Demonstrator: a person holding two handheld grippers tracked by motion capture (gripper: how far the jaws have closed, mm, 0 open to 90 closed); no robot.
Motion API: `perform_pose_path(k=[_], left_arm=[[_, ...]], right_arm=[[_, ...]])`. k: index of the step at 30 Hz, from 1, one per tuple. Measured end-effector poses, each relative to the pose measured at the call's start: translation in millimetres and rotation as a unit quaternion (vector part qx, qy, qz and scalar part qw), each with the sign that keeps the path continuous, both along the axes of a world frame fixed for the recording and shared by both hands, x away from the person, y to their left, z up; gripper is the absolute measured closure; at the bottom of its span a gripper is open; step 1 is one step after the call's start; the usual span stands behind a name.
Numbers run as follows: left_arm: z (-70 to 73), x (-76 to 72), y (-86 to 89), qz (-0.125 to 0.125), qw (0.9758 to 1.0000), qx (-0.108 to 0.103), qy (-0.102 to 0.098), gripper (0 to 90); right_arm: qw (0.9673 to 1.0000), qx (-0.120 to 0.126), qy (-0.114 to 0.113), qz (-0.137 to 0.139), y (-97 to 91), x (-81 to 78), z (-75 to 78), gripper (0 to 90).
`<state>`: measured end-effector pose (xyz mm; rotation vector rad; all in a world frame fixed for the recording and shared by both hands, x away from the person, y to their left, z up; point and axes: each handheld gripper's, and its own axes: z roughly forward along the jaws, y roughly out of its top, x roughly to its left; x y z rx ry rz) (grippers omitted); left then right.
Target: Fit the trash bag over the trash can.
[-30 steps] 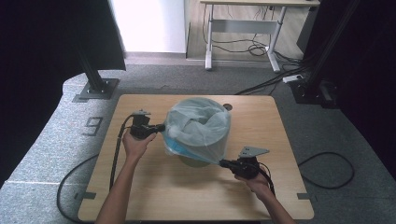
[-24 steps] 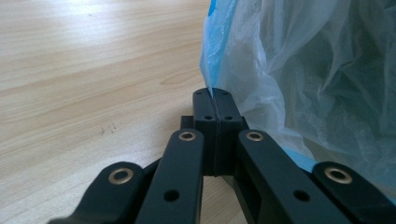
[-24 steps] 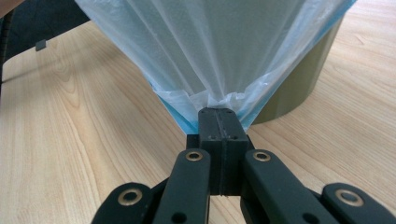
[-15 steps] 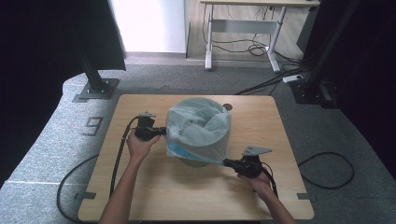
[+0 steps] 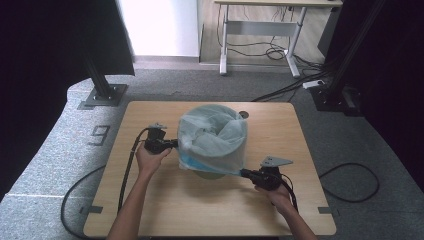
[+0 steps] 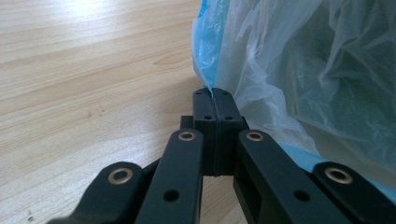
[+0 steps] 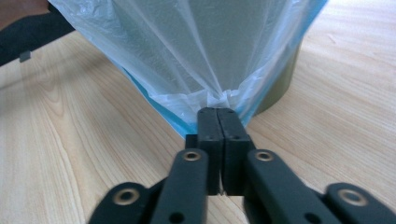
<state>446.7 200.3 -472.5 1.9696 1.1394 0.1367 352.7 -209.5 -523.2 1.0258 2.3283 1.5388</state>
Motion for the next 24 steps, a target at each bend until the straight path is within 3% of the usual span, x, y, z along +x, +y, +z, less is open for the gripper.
perform_pose_path(k=[1,4,8,9,11,15,16,21,24], left_arm=[[1.3,-1.3,1.5,0.0,1.0,-0.007,-0.002,79.7],[12.6,-9.7,9.7,0.019,0.9992,-0.016,-0.031,64.6],[25.4,-21.5,22.0,0.049,0.9966,-0.004,-0.065,49.6],[25.4,-21.5,22.0,0.049,0.9966,-0.004,-0.065,47.4],[35.8,-31.1,32.8,0.058,0.9945,-0.003,-0.087,43.8],[47.3,-39.6,41.1,0.046,0.9938,-0.008,-0.101,42.3],[56.2,-45.2,44.5,0.034,0.9928,-0.015,-0.114,41.5],[75.2,-52.6,44.4,0.007,0.9906,-0.027,-0.134,37.8],[93.8,-56.2,36.9,-0.022,0.9885,-0.04,-0.144,37.3]], right_arm=[[0.9999,0.003,-0.013,-0.005,-0.2,-2.9,3.0,75.3],[0.9993,0.01,-0.033,-0.014,-0.8,-7.4,7.8,62.8],[0.9982,0.021,-0.048,-0.029,-4.8,-11.2,12.9,51.8],[0.9982,0.021,-0.048,-0.029,-4.8,-11.2,12.9,51.8],[0.9973,0.027,-0.054,-0.042,-9.5,-12.5,15.0,45.5],[0.996,0.037,-0.057,-0.058,-16.1,-13.7,16.3,36.2],[0.9956,0.039,-0.055,-0.064,-21.0,-13.9,16.4,33.0],[0.9949,0.04,-0.055,-0.074,-32.6,-16.8,15.2,30.4],[0.9945,0.04,-0.055,-0.08,-37.8,-18.3,14.7,29.6]])
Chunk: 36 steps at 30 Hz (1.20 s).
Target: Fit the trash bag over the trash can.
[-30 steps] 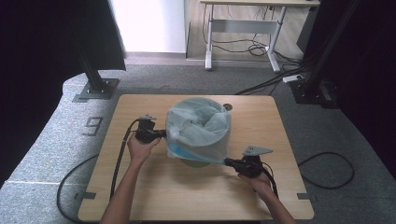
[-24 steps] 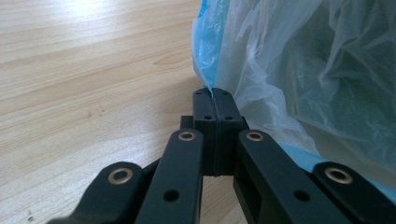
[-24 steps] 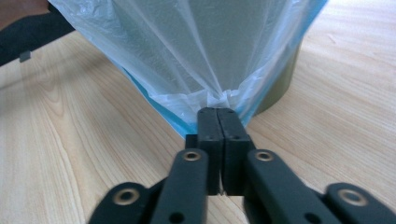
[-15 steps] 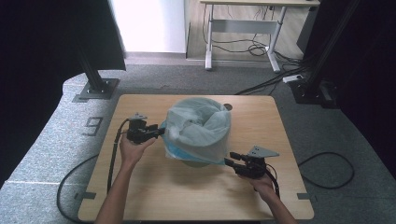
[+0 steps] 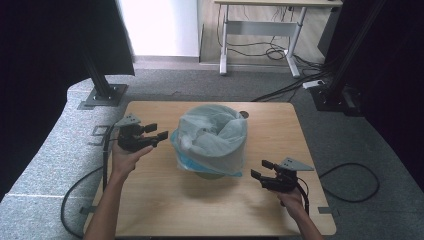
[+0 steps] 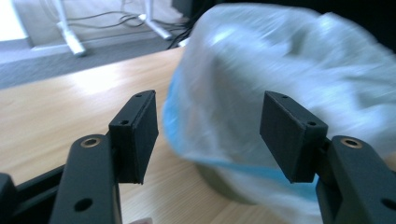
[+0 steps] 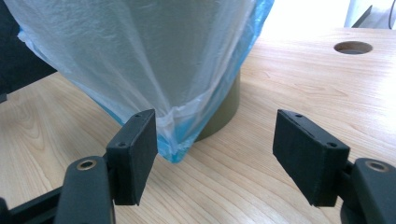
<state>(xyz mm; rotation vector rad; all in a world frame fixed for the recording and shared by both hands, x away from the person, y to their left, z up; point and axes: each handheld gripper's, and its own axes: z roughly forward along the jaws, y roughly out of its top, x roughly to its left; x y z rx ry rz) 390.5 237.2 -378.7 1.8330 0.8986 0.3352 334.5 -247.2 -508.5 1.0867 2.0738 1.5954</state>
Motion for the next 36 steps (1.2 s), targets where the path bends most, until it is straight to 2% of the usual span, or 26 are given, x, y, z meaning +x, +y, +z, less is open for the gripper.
perform_pose_path(k=[1,2,5,7,8,11,12,13,14,19,23,27,28,29,36], left_arm=[[0.0,0.0,0.0,0.0,1.0,0.0,0.0,37.3],[8.8,-0.9,-6.6,-0.011,0.9999,0.007,-0.006,37.0],[20.6,0.6,-17.4,-0.024,0.9995,0.016,-0.01,37.0],[23.6,2.3,-20.9,-0.03,0.9995,0.012,-0.008,37.3],[27.8,8.1,-28.7,-0.042,0.999,0.011,0.006,37.3],[30.3,14.1,-37.3,-0.045,0.9987,0.02,0.011,37.3],[31.8,19.8,-46.0,-0.05,0.9983,0.024,0.017,37.3],[31.8,19.8,-46.0,-0.05,0.9983,0.024,0.017,37.1],[34.2,24.5,-54.3,-0.058,0.9977,0.031,0.018,36.9],[43.6,37.1,-73.2,-0.075,0.9964,0.034,0.022,35.9],[46.3,42.5,-86.0,-0.084,0.9955,0.038,0.024,35.9],[45.4,49.6,-105.1,-0.088,0.9944,0.045,0.036,34.0],[45.4,49.6,-105.1,-0.088,0.9944,0.045,0.036,33.8],[45.1,52.8,-113.2,-0.09,0.994,0.047,0.041,33.4],[48.5,67.2,-137.2,-0.093,0.9922,0.06,0.058,33.6]], right_arm=[[1.0,0.001,0.0,-0.002,-1.4,-0.1,-0.2,29.6],[1.0,0.001,0.002,-0.003,-2.6,0.2,-0.5,29.5],[0.9999,0.001,0.009,-0.011,-4.6,2.2,-1.6,29.4],[0.9998,0.001,0.013,-0.013,-4.7,2.8,-2.1,29.4],[0.9997,0.001,0.019,-0.013,-4.4,3.3,-3.5,29.4],[0.9997,-0.002,0.022,-0.01,-3.1,1.6,-4.3,29.5],[0.9997,-0.004,0.022,-0.009,-2.8,0.7,-4.2,29.4],[0.9997,-0.004,0.022,-0.009,-2.8,0.7,-4.2,29.4],[0.9997,-0.003,0.022,-0.008,-2.5,-0.1,-4.1,29.5],[0.9995,0.001,0.028,-0.012,-5.7,0.3,-5.1,29.5],[0.9994,0.003,0.028,-0.02,-10.0,0.6,-4.5,29.8],[0.999,0.007,0.031,-0.03,-15.0,-0.2,-3.1,31.7],[0.999,0.008,0.032,-0.03,-15.4,-0.1,-2.9,31.7],[0.999,0.008,0.032,-0.031,-15.5,-0.1,-2.7,31.7],[0.9992,0.0,0.032,-0.026,-15.0,-0.9,-1.7,31.9]])
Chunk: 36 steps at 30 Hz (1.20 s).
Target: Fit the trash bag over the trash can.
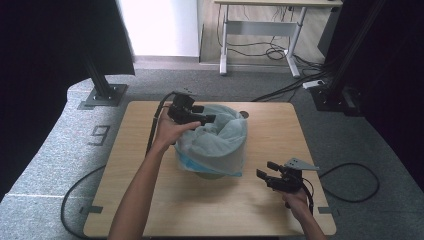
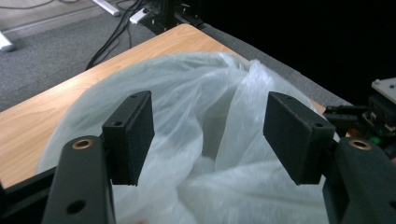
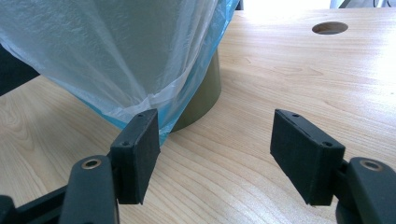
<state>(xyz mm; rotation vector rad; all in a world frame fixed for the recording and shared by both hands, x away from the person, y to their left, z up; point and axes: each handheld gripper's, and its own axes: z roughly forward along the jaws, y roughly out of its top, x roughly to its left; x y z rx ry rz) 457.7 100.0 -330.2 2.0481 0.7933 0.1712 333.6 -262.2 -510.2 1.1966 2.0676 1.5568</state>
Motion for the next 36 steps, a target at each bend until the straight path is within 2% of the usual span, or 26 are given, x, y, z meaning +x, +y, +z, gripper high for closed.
perform_pose_path(k=[3,7,11,13,18,19,22,30,32,36], left_arm=[[0.0,5.8,-11.9,-0.003,0.9999,0.014,0.004,33.6],[-1.0,11.6,-23.9,-0.01,0.9997,0.021,0.009,33.8],[-6.7,21.2,-43.6,-0.018,0.9981,0.055,0.019,33.8],[-7.9,22.9,-47.1,-0.018,0.9977,0.061,0.022,34.3],[-15.6,31.5,-66.4,-0.026,0.9944,0.093,0.043,35.6],[-15.6,31.5,-66.4,-0.026,0.9944,0.093,0.043,35.6],[-22.5,35.7,-74.0,-0.032,0.9914,0.113,0.058,35.6],[-31.9,40.4,-81.5,-0.034,0.9882,0.127,0.079,36.2],[-36.2,42.5,-84.3,-0.036,0.9861,0.138,0.086,36.0],[-41.0,43.6,-88.4,-0.037,0.9844,0.147,0.09,35.5]], right_arm=[[1.0,0.001,-0.001,0.001,-0.4,-0.7,0.9,32.0],[1.0,0.0,-0.001,0.0,-2.1,-1.2,0.7,31.9],[1.0,0.003,0.001,-0.005,-5.2,-1.0,1.0,31.9],[1.0,0.003,0.001,-0.005,-5.6,-1.1,1.3,31.9],[1.0,-0.005,0.0,0.001,-4.9,-2.3,1.6,31.9],[1.0,-0.007,0.0,0.003,-4.7,-2.7,1.9,31.9],[0.9999,-0.009,-0.002,0.007,-4.2,-3.6,2.6,31.9],[0.9999,-0.011,0.001,0.006,-6.1,-4.2,2.2,31.9],[0.9999,-0.012,0.002,0.002,-6.4,-4.0,1.6,31.9],[0.9999,-0.011,0.006,-0.001,-7.6,-3.6,1.0,31.9]])
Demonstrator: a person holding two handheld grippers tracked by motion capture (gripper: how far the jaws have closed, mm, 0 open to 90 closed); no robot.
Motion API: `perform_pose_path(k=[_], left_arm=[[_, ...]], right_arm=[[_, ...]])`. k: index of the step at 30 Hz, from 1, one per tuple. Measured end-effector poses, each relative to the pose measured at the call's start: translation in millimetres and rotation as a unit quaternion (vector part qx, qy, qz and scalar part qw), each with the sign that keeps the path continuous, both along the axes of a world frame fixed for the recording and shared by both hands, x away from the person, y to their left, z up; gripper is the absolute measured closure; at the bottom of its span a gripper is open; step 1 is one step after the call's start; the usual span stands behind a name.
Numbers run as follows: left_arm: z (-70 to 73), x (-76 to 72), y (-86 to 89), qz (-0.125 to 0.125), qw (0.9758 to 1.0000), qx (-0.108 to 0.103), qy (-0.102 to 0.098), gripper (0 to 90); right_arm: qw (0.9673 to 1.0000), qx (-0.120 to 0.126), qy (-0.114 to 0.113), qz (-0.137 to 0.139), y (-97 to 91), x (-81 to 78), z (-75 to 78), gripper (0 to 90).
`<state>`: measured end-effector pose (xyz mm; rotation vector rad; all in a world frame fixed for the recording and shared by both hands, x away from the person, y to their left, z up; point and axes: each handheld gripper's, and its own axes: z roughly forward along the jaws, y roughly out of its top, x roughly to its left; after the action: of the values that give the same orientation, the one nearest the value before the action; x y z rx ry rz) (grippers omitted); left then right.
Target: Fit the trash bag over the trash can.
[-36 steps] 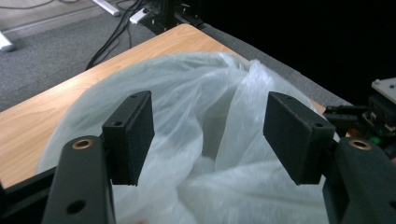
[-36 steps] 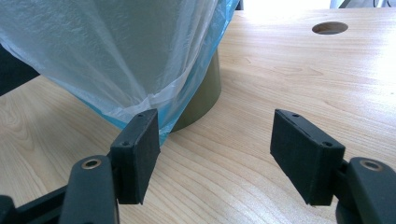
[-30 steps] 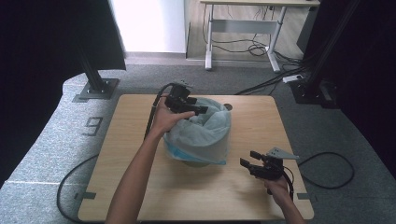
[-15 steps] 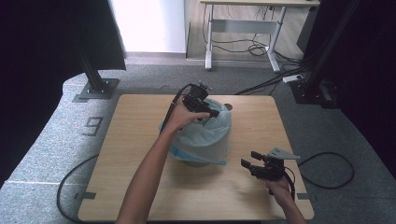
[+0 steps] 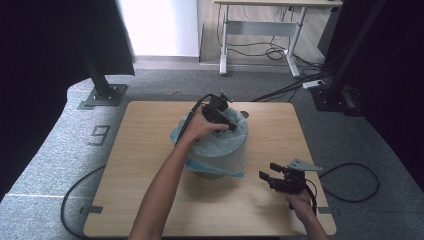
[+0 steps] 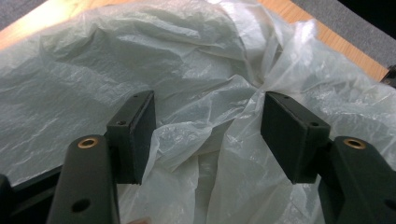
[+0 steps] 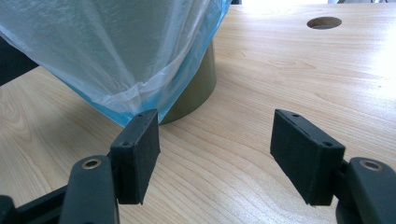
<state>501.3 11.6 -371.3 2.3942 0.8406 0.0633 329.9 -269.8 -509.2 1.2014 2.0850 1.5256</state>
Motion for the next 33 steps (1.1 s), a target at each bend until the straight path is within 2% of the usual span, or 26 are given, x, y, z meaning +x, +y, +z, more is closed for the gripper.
perform_pose_path(k=[3,5,6,7,9,11,12,13,14,16,17,19,20,21,22,26,29,31,33], left_arm=[[0.7,-1.8,-0.4,-0.001,1.0,0.004,-0.006,34.9],[8.5,-8.9,2.0,-0.003,0.9995,0.01,-0.03,34.3],[8.5,-8.9,2.0,-0.003,0.9995,0.01,-0.03,34.4],[20.6,-17.3,9.1,-0.004,0.9987,-0.008,-0.05,34.3],[32.1,-24.5,19.3,0.003,0.9976,-0.024,-0.066,34.6],[36.7,-27.6,25.0,0.005,0.9971,-0.03,-0.07,34.7],[43.1,-33.2,36.9,0.013,0.9964,-0.043,-0.072,34.7],[43.1,-33.2,36.9,0.013,0.9964,-0.043,-0.072,34.7],[46.0,-37.9,49.1,0.019,0.996,-0.051,-0.071,34.7],[46.7,-40.2,55.2,0.023,0.9959,-0.051,-0.071,34.7],[46.6,-44.4,67.2,0.031,0.9955,-0.055,-0.071,34.8],[46.1,-46.3,73.2,0.034,0.9954,-0.056,-0.07,34.8],[44.2,-49.8,84.5,0.041,0.9951,-0.06,-0.068,34.8],[44.2,-49.8,84.5,0.041,0.9951,-0.06,-0.068,34.9],[41.6,-52.2,94.7,0.045,0.995,-0.061,-0.065,34.9],[35.5,-52.8,106.8,0.055,0.9947,-0.059,-0.064,35.5],[33.0,-50.2,106.5,0.056,0.9947,-0.052,-0.068,36.4],[30.7,-45.8,96.9,0.055,0.9947,-0.038,-0.079,36.9],[26.6,-42.0,89.1,0.05,0.9954,-0.021,-0.08,37.3]], right_arm=[[1.0,0.001,-0.001,-0.003,-1.2,-0.3,0.2,32.1],[0.9999,0.002,-0.01,-0.011,-2.2,-2.0,1.1,32.9],[0.9999,0.003,-0.013,-0.011,-3.2,-2.5,1.9,32.9],[0.9998,0.006,-0.014,-0.014,-4.0,-3.1,2.8,33.0],[0.9998,0.006,-0.016,-0.015,-5.1,-3.3,3.2,32.9],[0.9998,0.006,-0.015,-0.015,-5.3,-3.1,2.8,32.9],[0.9998,0.003,-0.012,-0.015,-5.9,-2.7,1.6,32.9],[0.9998,0.003,-0.012,-0.015,-5.9,-2.7,1.6,32.9],[0.9998,0.003,-0.011,-0.015,-5.6,-2.3,0.7,32.9],[0.9998,0.002,-0.01,-0.014,-5.4,-2.2,0.5,32.8],[0.9999,0.001,-0.008,-0.013,-4.7,-1.9,0.2,32.8],[0.9999,0.001,-0.008,-0.011,-4.4,-1.8,0.0,32.8],[0.9999,-0.001,-0.007,-0.011,-3.7,-1.6,-0.9,32.8],[0.9999,-0.001,-0.007,-0.011,-3.7,-1.6,-0.9,32.8],[0.9999,-0.001,-0.004,-0.01,-3.5,-1.2,-2.0,32.8],[1.0,0.002,0.0,-0.01,-3.2,-0.4,-3.7,32.8],[0.9999,-0.003,-0.002,-0.01,-2.4,-0.6,-4.3,32.8],[0.9999,-0.005,-0.002,-0.011,-1.9,-0.4,-5.2,32.8],[0.9998,-0.009,-0.003,-0.017,-2.2,-0.5,-5.7,32.8]])
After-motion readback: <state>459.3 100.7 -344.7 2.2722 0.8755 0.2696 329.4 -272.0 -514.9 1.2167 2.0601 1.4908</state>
